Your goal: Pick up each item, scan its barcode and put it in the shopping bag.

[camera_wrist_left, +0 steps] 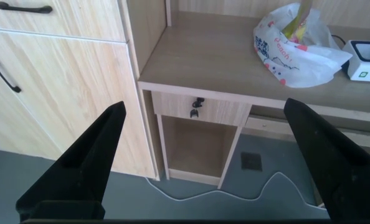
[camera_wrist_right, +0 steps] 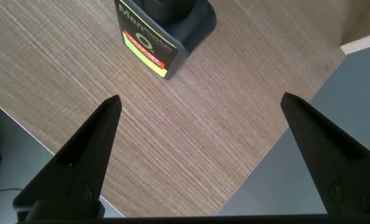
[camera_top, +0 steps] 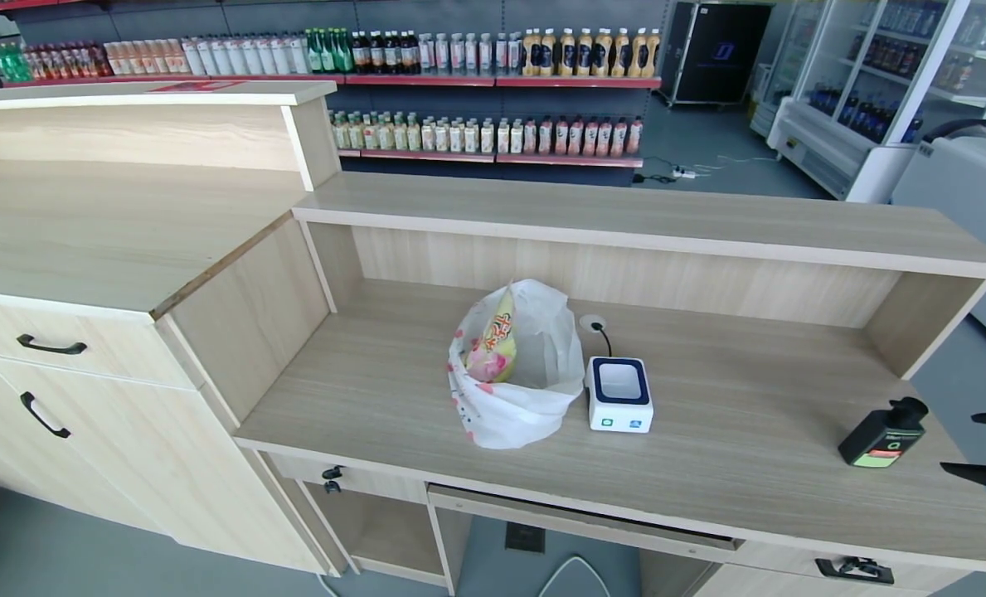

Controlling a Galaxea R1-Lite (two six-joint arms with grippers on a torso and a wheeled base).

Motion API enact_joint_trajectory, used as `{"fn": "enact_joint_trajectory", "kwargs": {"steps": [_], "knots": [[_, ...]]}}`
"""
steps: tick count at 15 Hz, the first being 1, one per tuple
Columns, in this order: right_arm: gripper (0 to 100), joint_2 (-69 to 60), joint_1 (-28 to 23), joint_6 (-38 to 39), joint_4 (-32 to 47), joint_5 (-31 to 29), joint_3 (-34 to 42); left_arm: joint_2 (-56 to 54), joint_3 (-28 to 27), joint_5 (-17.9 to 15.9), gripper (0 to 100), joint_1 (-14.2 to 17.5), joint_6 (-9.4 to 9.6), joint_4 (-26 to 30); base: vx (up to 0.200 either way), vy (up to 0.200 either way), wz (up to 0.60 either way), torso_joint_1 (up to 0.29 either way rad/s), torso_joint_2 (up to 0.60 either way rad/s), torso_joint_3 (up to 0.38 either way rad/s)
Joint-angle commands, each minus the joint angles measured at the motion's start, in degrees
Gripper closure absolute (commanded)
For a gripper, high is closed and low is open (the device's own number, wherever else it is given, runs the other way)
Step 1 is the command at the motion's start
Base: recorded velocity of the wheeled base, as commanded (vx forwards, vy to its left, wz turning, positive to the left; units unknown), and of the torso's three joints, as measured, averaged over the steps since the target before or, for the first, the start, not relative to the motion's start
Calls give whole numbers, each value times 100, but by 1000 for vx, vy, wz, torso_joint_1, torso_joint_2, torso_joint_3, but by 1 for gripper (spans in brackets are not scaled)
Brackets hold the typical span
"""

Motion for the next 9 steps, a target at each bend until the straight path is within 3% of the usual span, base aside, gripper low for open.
{"fn": "enact_joint_trajectory", "kwargs": {"steps": [1, 9], "knots": [[0, 102, 118, -24, 4, 13, 12, 1, 0, -2, 0, -2, -1, 2, 0, 0, 0, 0, 0, 0], [0, 242, 540, -121, -49, 13, -14, 1, 0, -2, 0, -2, -1, 2, 0, 0, 0, 0, 0, 0]]}}
